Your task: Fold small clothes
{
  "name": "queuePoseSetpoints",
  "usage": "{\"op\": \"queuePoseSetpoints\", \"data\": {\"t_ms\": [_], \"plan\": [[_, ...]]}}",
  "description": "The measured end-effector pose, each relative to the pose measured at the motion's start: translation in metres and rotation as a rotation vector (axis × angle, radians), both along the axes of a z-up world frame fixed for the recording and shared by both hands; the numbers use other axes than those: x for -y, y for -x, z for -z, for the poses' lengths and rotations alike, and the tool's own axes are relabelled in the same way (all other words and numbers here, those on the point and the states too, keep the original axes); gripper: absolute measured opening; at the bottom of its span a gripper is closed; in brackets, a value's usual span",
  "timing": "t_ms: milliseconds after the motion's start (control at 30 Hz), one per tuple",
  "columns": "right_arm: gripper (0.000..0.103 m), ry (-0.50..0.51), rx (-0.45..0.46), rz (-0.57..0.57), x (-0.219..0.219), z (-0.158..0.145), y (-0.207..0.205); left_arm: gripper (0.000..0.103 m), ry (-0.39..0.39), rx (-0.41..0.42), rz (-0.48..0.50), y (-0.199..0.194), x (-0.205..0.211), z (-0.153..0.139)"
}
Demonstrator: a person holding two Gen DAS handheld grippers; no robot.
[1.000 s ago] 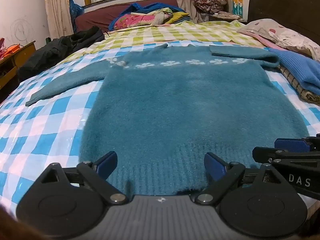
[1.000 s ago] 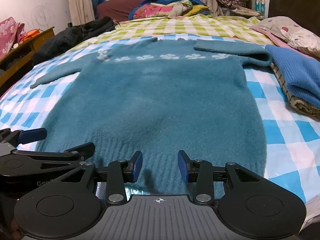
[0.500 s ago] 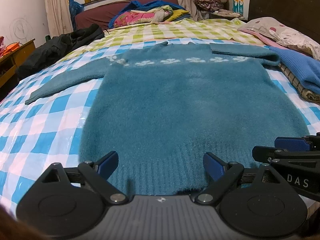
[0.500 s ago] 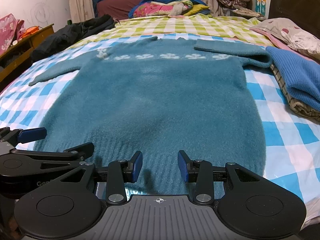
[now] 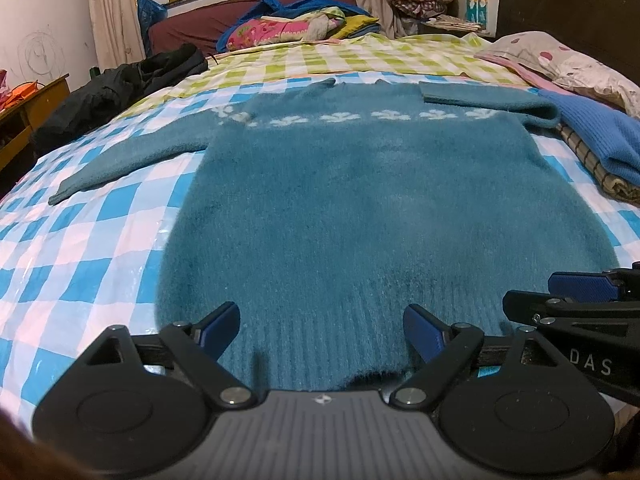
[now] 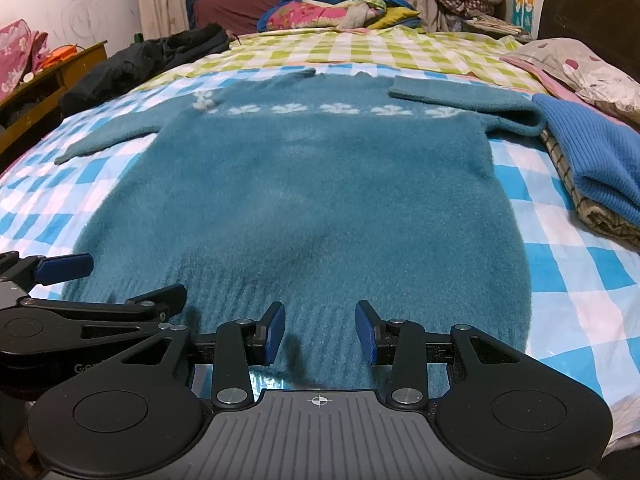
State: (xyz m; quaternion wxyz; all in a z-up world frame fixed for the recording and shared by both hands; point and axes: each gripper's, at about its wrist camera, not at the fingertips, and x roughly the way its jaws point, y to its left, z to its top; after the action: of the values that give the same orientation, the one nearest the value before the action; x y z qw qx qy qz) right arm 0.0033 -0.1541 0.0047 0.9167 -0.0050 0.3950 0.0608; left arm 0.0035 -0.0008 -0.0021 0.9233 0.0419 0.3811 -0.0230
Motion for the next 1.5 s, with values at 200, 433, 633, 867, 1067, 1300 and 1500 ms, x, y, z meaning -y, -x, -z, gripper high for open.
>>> {"op": "queuePoseSetpoints", "data": {"t_ms": [200,433,633,867,1067,1300,1500], "plan": [[0.038,0.008,0.003,0.002,0.000,0.001,0.000,0.092,-0.002,0.002,0.001,0.000,0.001,0.000],[0.038,0.021,0.006,0.007,0.000,-0.002,0.001,0.092,-0.006,0.006,0.002,0.001,0.002,-0.002],[0.038,0.027,0.007,0.005,-0.001,-0.003,0.001,0.091,-0.008,0.007,0.002,0.001,0.002,-0.002],[0.038,0.042,0.012,0.003,-0.005,-0.006,0.000,0.091,-0.017,0.014,0.002,0.000,0.001,-0.005],[0.038,0.055,0.023,0.008,-0.010,-0.010,-0.001,0.090,-0.016,0.024,0.004,-0.002,0.000,-0.008],[0.038,0.094,0.027,0.007,-0.018,-0.010,-0.003,0.087,-0.005,0.020,0.008,-0.004,-0.002,-0.007],[0.038,0.129,0.026,-0.002,-0.025,-0.010,-0.005,0.086,0.007,0.017,-0.003,-0.003,-0.002,-0.006]]}}
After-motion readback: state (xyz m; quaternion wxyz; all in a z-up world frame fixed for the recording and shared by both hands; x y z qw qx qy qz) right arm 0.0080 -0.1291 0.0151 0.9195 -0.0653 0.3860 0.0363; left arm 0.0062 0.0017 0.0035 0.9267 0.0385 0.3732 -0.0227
